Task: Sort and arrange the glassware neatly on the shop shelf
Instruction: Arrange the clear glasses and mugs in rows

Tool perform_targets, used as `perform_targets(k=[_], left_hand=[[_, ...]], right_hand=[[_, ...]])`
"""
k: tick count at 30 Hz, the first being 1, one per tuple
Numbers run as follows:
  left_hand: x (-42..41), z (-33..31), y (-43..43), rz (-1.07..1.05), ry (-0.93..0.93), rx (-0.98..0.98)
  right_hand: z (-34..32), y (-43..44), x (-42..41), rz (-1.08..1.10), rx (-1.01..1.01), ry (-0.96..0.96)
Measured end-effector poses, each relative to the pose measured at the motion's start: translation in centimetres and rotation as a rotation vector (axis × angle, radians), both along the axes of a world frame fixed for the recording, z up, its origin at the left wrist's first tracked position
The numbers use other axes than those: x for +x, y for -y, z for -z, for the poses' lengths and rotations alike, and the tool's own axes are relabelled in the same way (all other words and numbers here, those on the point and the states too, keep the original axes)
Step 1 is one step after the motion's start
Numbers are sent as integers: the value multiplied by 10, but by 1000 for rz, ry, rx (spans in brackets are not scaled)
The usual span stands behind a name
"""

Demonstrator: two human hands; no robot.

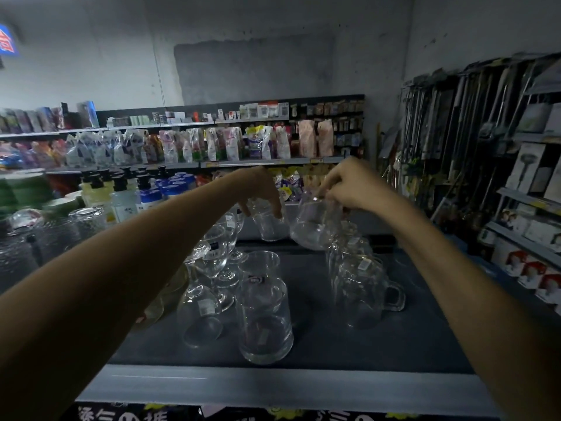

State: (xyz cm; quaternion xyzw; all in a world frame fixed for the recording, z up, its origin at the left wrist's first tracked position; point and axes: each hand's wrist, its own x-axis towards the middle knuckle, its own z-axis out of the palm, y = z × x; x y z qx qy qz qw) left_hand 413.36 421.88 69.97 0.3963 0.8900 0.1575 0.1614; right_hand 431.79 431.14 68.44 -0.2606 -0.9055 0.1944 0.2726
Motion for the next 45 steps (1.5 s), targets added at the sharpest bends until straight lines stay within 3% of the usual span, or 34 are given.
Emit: perform_targets(k=[4, 17, 32, 45], left_hand=[[-3, 10, -4, 21, 5, -70], [2, 46, -23, 50, -18, -189], [12, 68, -24, 89, -264, -28], [9, 76, -26, 107, -265, 29]], right_hand=[[-19, -10, 8, 24, -66, -9], [-37, -35, -5, 210, 41, -168], [-5, -33, -2, 221, 45, -190], [2, -35, 2, 162, 26, -249]])
